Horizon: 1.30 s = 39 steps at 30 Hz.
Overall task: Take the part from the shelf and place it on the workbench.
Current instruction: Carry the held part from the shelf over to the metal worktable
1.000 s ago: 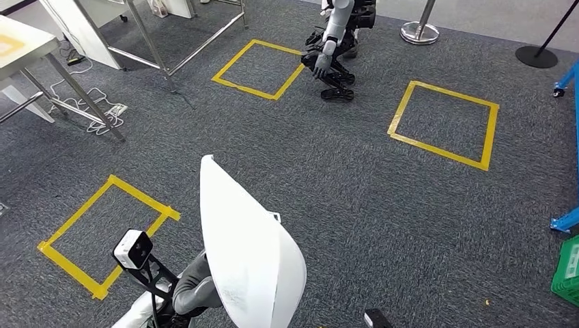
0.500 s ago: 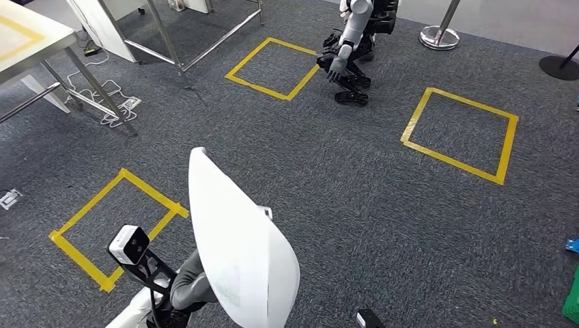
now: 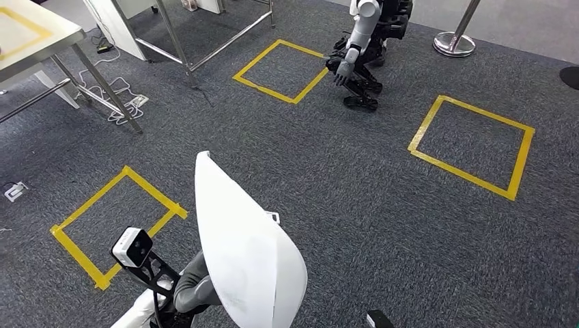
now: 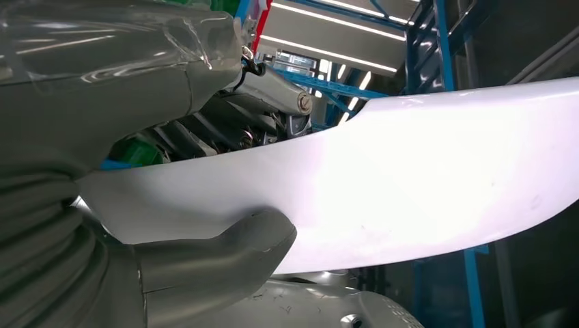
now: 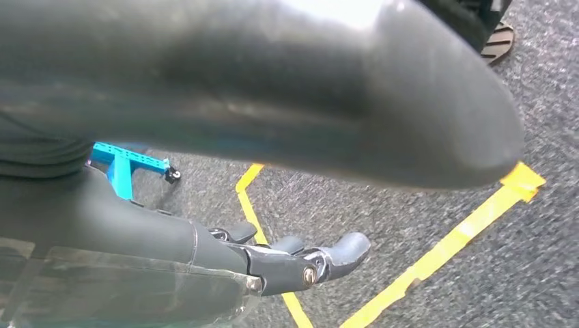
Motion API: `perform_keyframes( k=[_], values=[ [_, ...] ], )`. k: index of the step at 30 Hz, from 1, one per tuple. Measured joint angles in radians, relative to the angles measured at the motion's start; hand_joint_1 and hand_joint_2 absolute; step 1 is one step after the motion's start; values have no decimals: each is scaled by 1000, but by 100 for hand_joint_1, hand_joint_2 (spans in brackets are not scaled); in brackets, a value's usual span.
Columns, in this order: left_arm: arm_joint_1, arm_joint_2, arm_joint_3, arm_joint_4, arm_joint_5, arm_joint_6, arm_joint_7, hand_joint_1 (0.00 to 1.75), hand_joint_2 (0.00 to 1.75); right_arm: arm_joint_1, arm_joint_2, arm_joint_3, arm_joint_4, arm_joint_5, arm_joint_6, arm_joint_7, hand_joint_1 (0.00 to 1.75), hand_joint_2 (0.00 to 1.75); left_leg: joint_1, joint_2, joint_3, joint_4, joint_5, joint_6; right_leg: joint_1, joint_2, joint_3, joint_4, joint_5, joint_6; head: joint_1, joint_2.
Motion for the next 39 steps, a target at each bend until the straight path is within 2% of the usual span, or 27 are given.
perform_keyframes(
  k=[2,3,4,5,6,8,10,12,14,15,17,19,20,22,23,24,25,27,29,30,32,33,34,35,36,37,39],
  values=[
    [0,0,-1,0,-2,0,-1,175,175,0,-1,0,0,2,0,2,0,0,0,12,-70,122,-46,-4,7,-15,4,-1,-5,-5,0,0],
    [1,1,-1,0,-3,0,-2,175,175,0,-1,0,1,2,0,3,0,0,0,13,-100,163,-53,-2,12,-23,5,0,-7,-8,0,0],
    [1,1,-1,1,-4,0,-2,175,175,0,-1,0,1,3,0,3,0,0,-2,14,-113,173,-42,4,17,-30,7,-1,-10,-10,0,0],
    [1,2,-1,1,-4,0,-2,175,175,-1,-1,0,1,3,0,3,0,0,-5,16,-106,142,-13,14,22,-38,11,-1,-13,-12,0,0],
    [1,2,-1,0,-4,-1,-3,175,175,-1,0,0,1,3,0,3,0,0,-13,24,-80,81,27,29,26,-46,17,-3,-16,-14,0,0],
    [-1,2,0,0,-5,-1,-4,175,175,-2,4,0,1,3,0,3,0,0,-34,66,-24,-37,82,57,28,-61,33,-14,-20,-15,2,0],
    [-4,2,1,-1,-5,-2,-5,175,175,-3,10,0,1,3,0,3,0,0,-49,92,0,-81,90,65,21,-80,43,-28,-20,-11,4,0],
    [-5,3,2,-2,-5,-3,-6,175,175,-4,17,0,1,3,0,3,0,0,-54,77,23,-122,102,68,16,-102,55,-41,-19,-5,3,0],
    [-6,2,4,-4,-6,-4,-7,175,175,-5,19,0,0,4,0,3,0,0,-53,56,65,-186,124,86,18,-81,57,-24,-30,-7,3,0],
    [-8,0,4,-4,-6,-4,-9,175,175,-5,17,0,0,5,0,3,0,0,-48,44,83,-209,135,96,20,-56,40,14,-45,-12,5,0],
    [-10,-5,4,-2,-10,-4,-10,175,175,-4,11,0,1,8,0,3,0,0,-46,17,89,-216,142,105,18,-15,-23,129,-83,-16,6,0],
    [-5,-7,2,0,-16,-3,-12,175,175,-1,4,0,2,11,0,4,0,0,-41,-14,88,-210,137,95,11,-6,-70,191,-87,0,6,0],
    [-2,-7,1,0,-18,-3,-13,175,175,-1,1,0,3,13,0,4,0,0,-36,-30,87,-203,131,87,7,-5,-69,172,-67,15,6,0],
    [1,-6,0,2,-19,-3,-16,175,175,-2,-3,0,3,16,0,4,0,0,-24,-55,78,-167,109,59,-6,9,-26,62,-10,49,7,0],
    [1,-6,0,3,-19,-3,-18,175,175,-3,-2,0,3,17,1,4,0,0,-19,-66,66,-139,92,44,-12,20,-7,17,7,55,9,0],
    [1,-5,0,4,-21,-4,-19,175,175,-4,-1,0,3,18,3,5,0,0,-18,-74,53,-115,78,32,-14,29,3,-6,13,51,10,0],
    [2,-3,0,4,-22,-5,-20,175,175,-5,0,0,3,19,4,6,0,0,-18,-81,41,-97,67,25,-14,33,3,-7,9,40,10,0],
    [4,1,-1,6,-23,-10,-23,175,175,-8,1,0,3,22,8,10,0,0,-14,-86,33,-87,61,21,-12,20,0,0,3,18,6,0],
    [3,4,-2,6,-22,-13,-25,175,175,-8,0,0,3,24,10,12,0,0,-10,-55,22,-62,47,15,-11,9,5,-3,1,9,3,0],
    [1,5,-2,6,-21,-14,-26,175,175,-8,-1,0,3,24,10,12,0,0,-9,-31,3,-23,29,10,-11,2,8,-4,-1,6,2,0],
    [0,5,-3,6,-21,-17,-26,175,175,-6,-3,0,4,26,11,13,0,0,-6,6,-68,101,-19,4,-6,-14,11,-5,-5,1,1,0],
    [0,5,-5,7,-19,-20,-25,175,175,-5,-4,0,4,27,12,14,0,0,-5,12,-105,156,-33,3,-4,-24,11,-5,-7,-2,1,0],
    [0,6,-7,8,-16,-23,-23,175,175,-4,-4,0,4,29,12,15,0,0,-5,14,-128,184,-31,5,-2,-34,12,-5,-10,-3,1,0],
    [-1,7,-9,8,-12,-27,-20,175,175,-3,-5,0,4,31,11,16,0,0,-5,16,-131,173,-10,8,0,-44,15,-6,-13,-4,1,0],
    [-2,7,-12,9,-6,-31,-16,175,175,-4,-5,0,4,34,12,16,0,0,-6,20,-115,126,26,15,1,-53,19,-6,-16,-5,1,0],
    [-6,7,-16,9,-1,-33,-11,175,175,-4,-6,0,4,38,17,17,0,0,-11,38,-85,56,66,25,3,-61,25,-9,-19,-5,1,0],
    [-21,4,-26,10,8,-35,-1,175,175,-4,-13,2,4,45,39,17,0,0,-26,87,-33,-56,109,40,8,-80,38,-20,-22,-3,1,0]
  ],
)
